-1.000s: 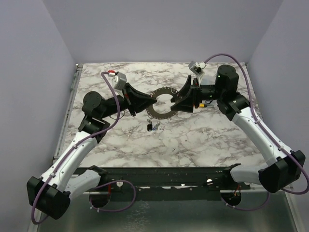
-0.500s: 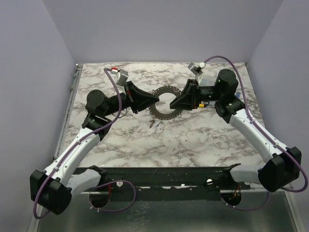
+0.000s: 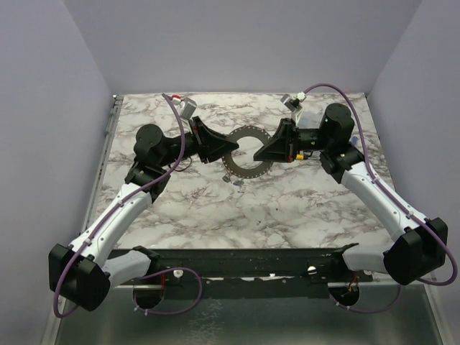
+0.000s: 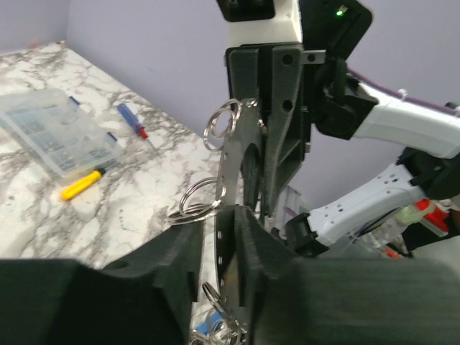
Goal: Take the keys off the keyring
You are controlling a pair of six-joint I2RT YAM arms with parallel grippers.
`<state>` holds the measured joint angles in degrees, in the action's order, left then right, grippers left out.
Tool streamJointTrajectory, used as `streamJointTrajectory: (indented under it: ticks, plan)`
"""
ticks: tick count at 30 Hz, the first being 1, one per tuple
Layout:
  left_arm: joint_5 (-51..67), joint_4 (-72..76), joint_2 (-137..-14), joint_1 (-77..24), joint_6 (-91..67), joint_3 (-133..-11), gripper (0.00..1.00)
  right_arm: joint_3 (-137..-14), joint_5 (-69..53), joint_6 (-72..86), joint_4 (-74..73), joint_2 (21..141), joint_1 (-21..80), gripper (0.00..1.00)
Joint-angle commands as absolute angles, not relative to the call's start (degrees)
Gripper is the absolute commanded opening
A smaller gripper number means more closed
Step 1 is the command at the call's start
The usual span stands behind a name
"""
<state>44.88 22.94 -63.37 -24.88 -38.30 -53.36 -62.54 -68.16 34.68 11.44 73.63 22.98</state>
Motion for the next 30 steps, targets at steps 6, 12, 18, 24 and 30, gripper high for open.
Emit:
streamJointTrajectory:
  ticks: [6, 12, 18, 24, 30]
  plan:
    - [42.1, 14.9, -60.2, -20.8, -33.7, -54.1, 0.58, -64.7, -66.5, 35.1, 9.4, 73.3, 23.1, 0.01]
    - [45.9, 15.6, -55.6, -14.7, -33.9, -51.6, 0.71, -64.3, -66.3, 37.4, 11.4, 73.1, 22.5, 0.01]
    - [49.3, 16.4, -51.3, -11.8, -34.3, -45.4, 0.71, -63.7, -66.7, 40.5, 15.0, 73.2, 22.0, 0.01]
    - [53.5, 23.7, -47.0, -12.5, -32.0, -36.6, 0.67, -63.5, -66.8, 41.9, 16.4, 73.2, 21.9, 0.01]
    - [52.0, 23.9, -45.6, -18.5, -22.0, -34.0, 0.67, -62.6, -68.1, 45.2, 21.0, 73.8, 21.8, 0.01]
